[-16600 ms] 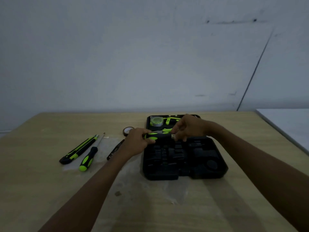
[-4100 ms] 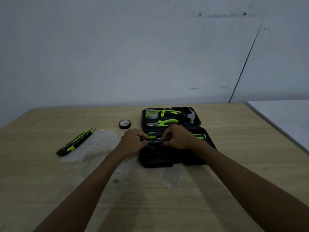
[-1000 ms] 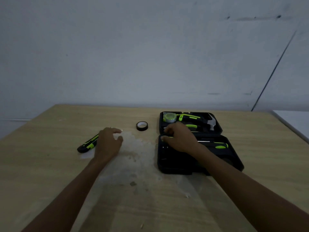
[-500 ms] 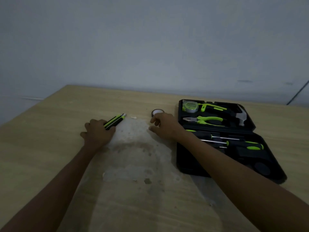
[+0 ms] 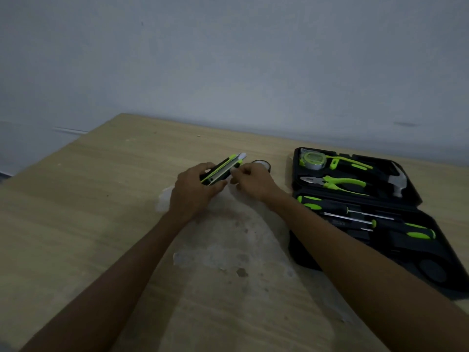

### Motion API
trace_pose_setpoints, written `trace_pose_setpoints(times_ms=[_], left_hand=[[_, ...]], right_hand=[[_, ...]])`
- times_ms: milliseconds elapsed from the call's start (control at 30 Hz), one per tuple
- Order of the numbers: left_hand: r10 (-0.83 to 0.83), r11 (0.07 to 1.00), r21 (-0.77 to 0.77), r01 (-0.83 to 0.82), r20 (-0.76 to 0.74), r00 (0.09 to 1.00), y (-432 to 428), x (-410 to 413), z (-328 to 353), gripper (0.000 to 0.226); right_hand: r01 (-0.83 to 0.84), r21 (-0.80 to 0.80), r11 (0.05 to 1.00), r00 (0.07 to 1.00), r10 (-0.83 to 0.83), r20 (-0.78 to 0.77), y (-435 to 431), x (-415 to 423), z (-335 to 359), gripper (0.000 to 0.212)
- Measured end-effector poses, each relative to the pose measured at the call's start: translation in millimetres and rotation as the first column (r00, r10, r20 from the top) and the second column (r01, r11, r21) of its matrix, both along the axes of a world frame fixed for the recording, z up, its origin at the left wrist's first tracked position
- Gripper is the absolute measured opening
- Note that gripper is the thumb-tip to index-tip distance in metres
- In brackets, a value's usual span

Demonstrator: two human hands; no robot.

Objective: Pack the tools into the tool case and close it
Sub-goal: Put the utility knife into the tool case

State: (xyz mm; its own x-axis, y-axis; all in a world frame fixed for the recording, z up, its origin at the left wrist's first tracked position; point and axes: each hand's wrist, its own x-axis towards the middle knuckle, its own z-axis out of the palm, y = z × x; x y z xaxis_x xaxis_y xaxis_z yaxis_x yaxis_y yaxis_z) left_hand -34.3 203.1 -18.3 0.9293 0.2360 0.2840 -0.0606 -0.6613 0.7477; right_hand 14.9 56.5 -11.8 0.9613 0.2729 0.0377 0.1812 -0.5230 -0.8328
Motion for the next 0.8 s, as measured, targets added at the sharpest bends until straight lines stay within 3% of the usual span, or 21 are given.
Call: trace_pose_setpoints(times_ms=[133,233,333,400,500,800], left_hand=[[-0.137,0.990,-0.036,0.137,0.008,0.991,-9.6,-1.3,2.7,0.049],[-0.231,0.973,-0.002,0.231,-0.033,0.972,-18.1,-4.9,6.7,0.049],[-0.325,0.944,0.028,0.328,-0.073,0.943,-32.2,-10.9,15.3,0.052],[-0.404,0.912,0.029,0.408,-0.095,0.910,-44.8,-15.6,22.1,0.052],[-0.484,0.873,0.019,0.488,-0.096,0.870,-66.0,-23.0,30.3,0.050],[-0.596,0.798,0.008,0.603,-0.135,0.791,-120.6,-39.8,36.4,0.046]], right_hand=[[0.157,0.176,0.972,0.978,-0.128,-0.165,-13.3,-0.1,12.3,0.038],[0.179,0.316,0.932,0.966,-0.105,-0.238,-39.2,0.5,23.2,0.051],[0.057,0.301,0.952,0.982,0.001,-0.188,-72.8,-6.4,31.2,0.021],[0.063,0.307,0.949,0.981,-0.003,-0.194,-95.0,-17.0,34.8,0.002],[0.119,0.339,0.933,0.975,-0.046,-0.216,-129.5,-31.5,37.8,0.012],[0.190,0.339,0.922,0.954,-0.091,-0.287,-215.3,-85.6,51.5,0.008]])
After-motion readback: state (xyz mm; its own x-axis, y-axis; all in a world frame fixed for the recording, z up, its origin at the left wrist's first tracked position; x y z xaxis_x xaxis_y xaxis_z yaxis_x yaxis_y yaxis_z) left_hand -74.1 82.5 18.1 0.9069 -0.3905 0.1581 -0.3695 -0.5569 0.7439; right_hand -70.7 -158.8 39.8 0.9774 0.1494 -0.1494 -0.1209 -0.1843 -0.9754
